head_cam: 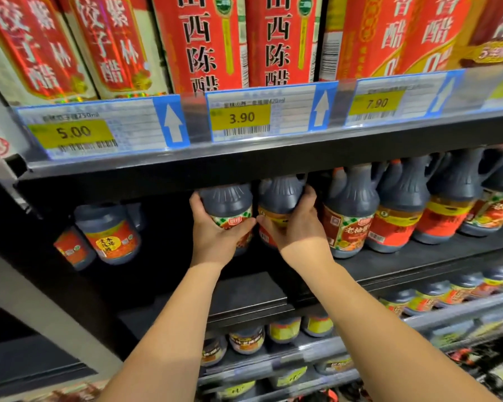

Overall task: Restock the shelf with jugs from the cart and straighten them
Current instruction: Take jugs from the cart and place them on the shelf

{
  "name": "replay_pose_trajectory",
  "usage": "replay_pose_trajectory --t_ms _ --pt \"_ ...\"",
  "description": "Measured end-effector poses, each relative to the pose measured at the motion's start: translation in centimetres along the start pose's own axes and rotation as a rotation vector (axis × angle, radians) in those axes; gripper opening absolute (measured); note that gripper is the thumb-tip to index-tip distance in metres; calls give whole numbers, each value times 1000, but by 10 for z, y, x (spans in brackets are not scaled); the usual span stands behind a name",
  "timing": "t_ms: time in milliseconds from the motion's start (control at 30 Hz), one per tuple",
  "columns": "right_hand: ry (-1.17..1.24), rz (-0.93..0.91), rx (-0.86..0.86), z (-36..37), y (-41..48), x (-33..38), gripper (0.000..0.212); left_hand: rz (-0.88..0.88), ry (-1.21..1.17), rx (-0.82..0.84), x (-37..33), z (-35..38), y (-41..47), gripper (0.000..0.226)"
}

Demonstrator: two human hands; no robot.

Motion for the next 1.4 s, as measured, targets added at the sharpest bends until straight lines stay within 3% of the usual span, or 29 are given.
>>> replay_pose_trajectory --t_ms 267,767,967,1200,1300,1400 --pt "-262 38 -7 2 20 3 97 -26 73 8 0 8 11 91" --pt "-150 52 4 12 36 -3 97 -35 236 -49 -5 36 28 105" --pt "-140 77 11 12 36 -6 99 -37 211 -21 -6 36 27 106" --pt "-225 81 40 -2 8 -4 93 -187 92 15 0 23 -5 128" --pt "-156 -27 -37 -25 -22 -4 77 -282 -83 -15 -7 18 -27 136" --pt "-152 -150 -190 -53 -57 -9 35 -65 97 -2 -15 11 -67 103"
Point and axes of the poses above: each hand's wrist, its own y-axis towards the middle knuckle, its own z-axis out of the palm, x = y × z, the point moved 1 cm from there along y, towards the middle knuckle, and after that the axes turned 6 degrees about -x, right-handed, at the moved point
